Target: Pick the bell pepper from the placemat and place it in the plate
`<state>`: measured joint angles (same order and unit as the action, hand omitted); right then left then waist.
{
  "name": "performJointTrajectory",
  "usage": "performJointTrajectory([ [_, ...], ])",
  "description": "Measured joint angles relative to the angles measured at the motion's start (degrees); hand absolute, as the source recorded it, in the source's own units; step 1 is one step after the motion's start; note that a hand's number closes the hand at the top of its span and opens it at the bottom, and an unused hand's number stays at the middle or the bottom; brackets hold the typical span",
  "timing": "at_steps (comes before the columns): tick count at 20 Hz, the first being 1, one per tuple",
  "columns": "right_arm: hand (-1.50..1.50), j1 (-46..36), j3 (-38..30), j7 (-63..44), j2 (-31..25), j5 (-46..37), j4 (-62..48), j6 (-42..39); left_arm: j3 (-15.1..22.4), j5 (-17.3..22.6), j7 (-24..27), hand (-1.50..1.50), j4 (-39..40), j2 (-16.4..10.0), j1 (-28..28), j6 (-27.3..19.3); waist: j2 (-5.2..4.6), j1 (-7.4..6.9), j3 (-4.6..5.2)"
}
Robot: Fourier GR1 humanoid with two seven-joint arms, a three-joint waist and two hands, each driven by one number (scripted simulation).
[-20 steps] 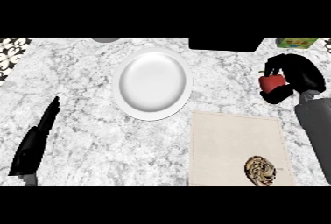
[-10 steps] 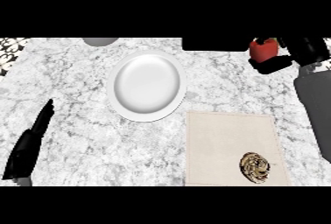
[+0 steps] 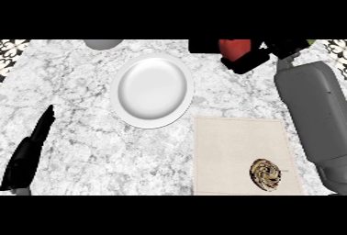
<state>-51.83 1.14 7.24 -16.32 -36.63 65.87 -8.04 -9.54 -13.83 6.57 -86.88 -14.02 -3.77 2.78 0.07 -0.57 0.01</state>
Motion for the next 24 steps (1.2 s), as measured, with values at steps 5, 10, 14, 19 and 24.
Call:
performJointTrajectory([
  [5,1.5,-3.7,2.4,-5.8,7.1,-1.0,-0.7,0.5,0.1,-0.9,1.6,0.0,1.8,0.6,0.1,-0.7,-0.05,-0.04,0.02],
  [10,1.5,-9.2,3.5,-10.2,12.7,-2.1,-7.4,1.8,0.0,-0.7,1.4,0.0,1.1,0.5,0.3,-0.1,-0.17,-0.47,0.02],
  [14,1.5,-13.0,6.1,-11.7,14.9,-1.5,-15.6,3.6,-0.3,-0.5,1.7,0.0,0.9,0.0,0.2,0.6,-0.37,-1.22,0.04],
  [19,1.5,-16.6,12.4,-12.0,15.9,3.2,-25.8,8.7,0.5,-0.8,0.9,0.0,1.5,0.3,2.5,1.2,-0.7,-2.47,0.05],
  [24,1.5,-16.3,16.6,-10.3,16.2,10.5,-32.0,11.4,1.7,-1.8,1.2,0.0,1.9,1.3,2.8,0.6,-0.99,-3.6,0.05],
])
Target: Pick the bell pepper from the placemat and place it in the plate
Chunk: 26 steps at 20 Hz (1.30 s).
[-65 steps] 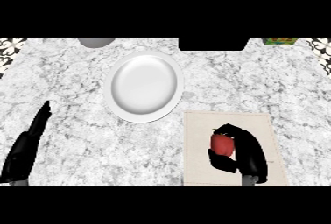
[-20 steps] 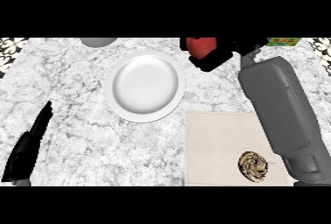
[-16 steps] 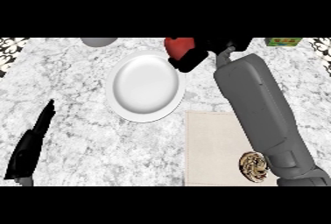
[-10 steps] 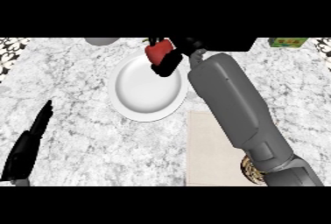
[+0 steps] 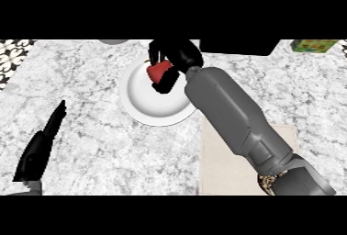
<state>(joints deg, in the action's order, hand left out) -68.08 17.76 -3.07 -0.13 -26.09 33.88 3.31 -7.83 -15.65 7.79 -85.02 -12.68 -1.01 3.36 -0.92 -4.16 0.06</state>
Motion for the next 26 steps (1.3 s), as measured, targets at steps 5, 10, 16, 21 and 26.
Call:
performJointTrajectory([
  [5,-1.5,-0.1,3.2,-3.8,0.1,7.1,-4.6,4.6,0.5,-0.1,-0.7,0.0,0.5,-0.1,1.8,0.6,-0.23,-1.26,0.0],
  [10,-1.5,-0.4,5.6,-2.8,0.1,13.0,-6.4,9.3,0.6,-0.1,-1.0,0.0,0.0,-0.1,2.1,0.9,-0.36,-1.76,-0.02],
  [16,-1.5,0.6,2.1,1.9,0.1,20.6,-4.7,17.4,0.5,-0.3,-0.9,0.0,-0.6,0.3,0.8,0.5,-0.12,-0.7,-0.06],
  [21,-1.5,-0.1,-4.3,5.2,-1.1,24.6,-7.0,20.6,-1.6,1.0,-0.1,0.0,-0.6,-0.9,-0.7,1.0,0.12,1.01,-0.06],
  [26,-1.5,2.1,-11.9,13.2,-4.8,30.6,-7.4,16.0,-2.1,0.7,-0.4,0.0,-0.7,-0.9,-0.6,0.3,0.14,1.96,-0.1],
])
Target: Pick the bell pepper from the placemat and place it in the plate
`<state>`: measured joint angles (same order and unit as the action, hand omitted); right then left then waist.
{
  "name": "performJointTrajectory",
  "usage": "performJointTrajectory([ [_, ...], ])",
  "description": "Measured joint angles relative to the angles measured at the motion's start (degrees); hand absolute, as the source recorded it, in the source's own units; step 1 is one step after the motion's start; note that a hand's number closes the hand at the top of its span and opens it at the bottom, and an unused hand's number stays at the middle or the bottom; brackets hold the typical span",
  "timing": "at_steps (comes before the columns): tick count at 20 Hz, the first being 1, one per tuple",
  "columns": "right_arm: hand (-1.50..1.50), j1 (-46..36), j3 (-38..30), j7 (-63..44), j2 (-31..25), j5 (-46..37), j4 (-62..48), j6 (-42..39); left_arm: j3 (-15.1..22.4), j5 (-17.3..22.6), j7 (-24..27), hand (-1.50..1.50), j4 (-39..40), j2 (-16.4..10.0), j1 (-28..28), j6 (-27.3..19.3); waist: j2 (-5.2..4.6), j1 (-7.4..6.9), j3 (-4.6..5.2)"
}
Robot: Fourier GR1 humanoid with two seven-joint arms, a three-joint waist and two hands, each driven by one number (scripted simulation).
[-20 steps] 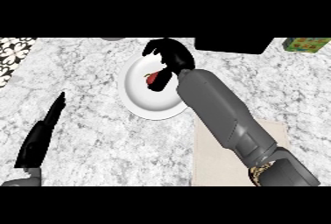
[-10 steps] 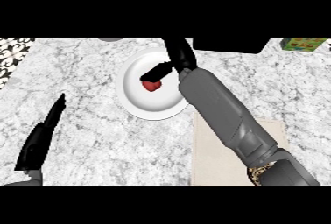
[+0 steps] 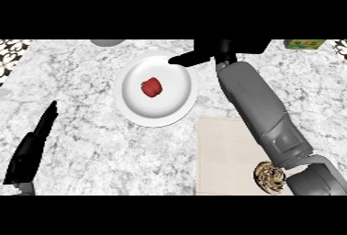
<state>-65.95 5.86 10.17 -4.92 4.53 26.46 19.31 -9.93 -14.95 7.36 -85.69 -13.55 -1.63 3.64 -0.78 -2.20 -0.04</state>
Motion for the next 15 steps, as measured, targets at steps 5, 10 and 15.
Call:
performJointTrajectory([
  [5,-1.5,3.2,-4.8,9.0,-5.4,3.3,-2.1,-8.4,-0.3,0.5,-0.5,0.0,-1.1,-0.1,-1.0,0.7,0.07,0.31,-0.02],
  [10,-1.5,4.0,-6.9,16.1,-11.0,3.1,-6.5,-14.9,0.0,-0.3,0.7,0.0,-0.2,0.5,-0.8,0.0,-0.04,0.23,-0.02],
  [15,-1.5,3.9,-8.3,19.9,-15.1,2.5,-10.9,-20.0,0.0,-0.5,0.5,0.0,-0.1,0.7,-0.5,-0.2,-0.09,0.05,-0.04],
])
